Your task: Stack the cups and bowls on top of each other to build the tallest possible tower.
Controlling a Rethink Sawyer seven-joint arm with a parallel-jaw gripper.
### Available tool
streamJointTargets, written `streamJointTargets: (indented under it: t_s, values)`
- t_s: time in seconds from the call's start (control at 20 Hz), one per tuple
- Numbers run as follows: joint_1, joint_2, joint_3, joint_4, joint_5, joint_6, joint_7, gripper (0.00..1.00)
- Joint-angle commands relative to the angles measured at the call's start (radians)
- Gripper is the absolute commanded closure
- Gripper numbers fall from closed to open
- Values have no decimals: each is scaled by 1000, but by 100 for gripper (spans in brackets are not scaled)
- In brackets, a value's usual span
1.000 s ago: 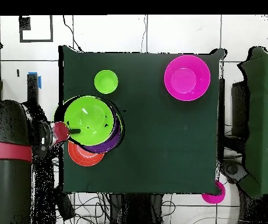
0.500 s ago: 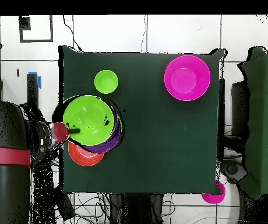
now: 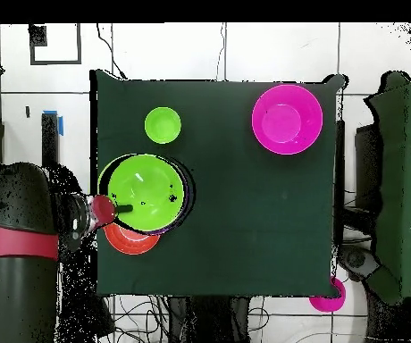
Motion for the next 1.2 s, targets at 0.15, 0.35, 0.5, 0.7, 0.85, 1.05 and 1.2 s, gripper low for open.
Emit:
streamJointTargets:
  t_s: [0.15,0.35,0.5,0.7,0.85,1.05,1.2]
  values:
    - [-42,7,64,117,-88,-67,-80,100]
    - [-45,6,66,133,-92,-84,-74,100]
    - [-48,15,69,139,-96,-107,-62,100]
    - [-50,21,71,138,-99,-118,-55,100]
    - [-50,13,76,132,-90,-94,-64,100]
    - [-48,1,92,118,-56,-47,-67,100]
    - [-48,-2,103,94,-35,-10,-69,100]
